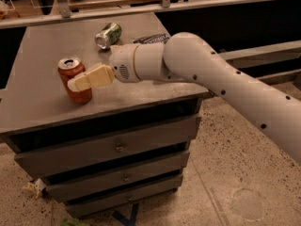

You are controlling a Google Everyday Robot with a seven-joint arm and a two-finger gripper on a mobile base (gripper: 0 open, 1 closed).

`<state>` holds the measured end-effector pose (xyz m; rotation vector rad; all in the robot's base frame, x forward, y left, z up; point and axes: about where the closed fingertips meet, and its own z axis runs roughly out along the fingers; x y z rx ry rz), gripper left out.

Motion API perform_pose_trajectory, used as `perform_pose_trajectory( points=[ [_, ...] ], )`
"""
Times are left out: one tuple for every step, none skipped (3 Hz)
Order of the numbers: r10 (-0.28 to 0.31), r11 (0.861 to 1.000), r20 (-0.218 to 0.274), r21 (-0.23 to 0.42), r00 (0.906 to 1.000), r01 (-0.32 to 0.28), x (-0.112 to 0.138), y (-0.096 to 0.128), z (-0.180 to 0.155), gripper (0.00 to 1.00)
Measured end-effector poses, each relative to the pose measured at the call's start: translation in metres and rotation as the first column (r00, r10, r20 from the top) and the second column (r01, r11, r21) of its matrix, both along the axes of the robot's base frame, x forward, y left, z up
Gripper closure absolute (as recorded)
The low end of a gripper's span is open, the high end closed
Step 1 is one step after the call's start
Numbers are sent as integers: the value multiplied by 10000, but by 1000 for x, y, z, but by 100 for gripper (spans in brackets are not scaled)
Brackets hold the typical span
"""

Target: Place coke can upright

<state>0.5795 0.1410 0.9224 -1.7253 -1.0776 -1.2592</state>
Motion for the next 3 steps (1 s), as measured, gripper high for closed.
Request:
perform_pose_trajectory(
  points=[
    [-216, 9954, 159, -927, 9996, 229, 1, -33, 1, 0],
    [-610, 9799, 337, -1883, 9976, 663, 1, -68, 3, 0],
    [-609, 9799, 337, -1883, 9976, 662, 1, -68, 3, 0]
  ],
)
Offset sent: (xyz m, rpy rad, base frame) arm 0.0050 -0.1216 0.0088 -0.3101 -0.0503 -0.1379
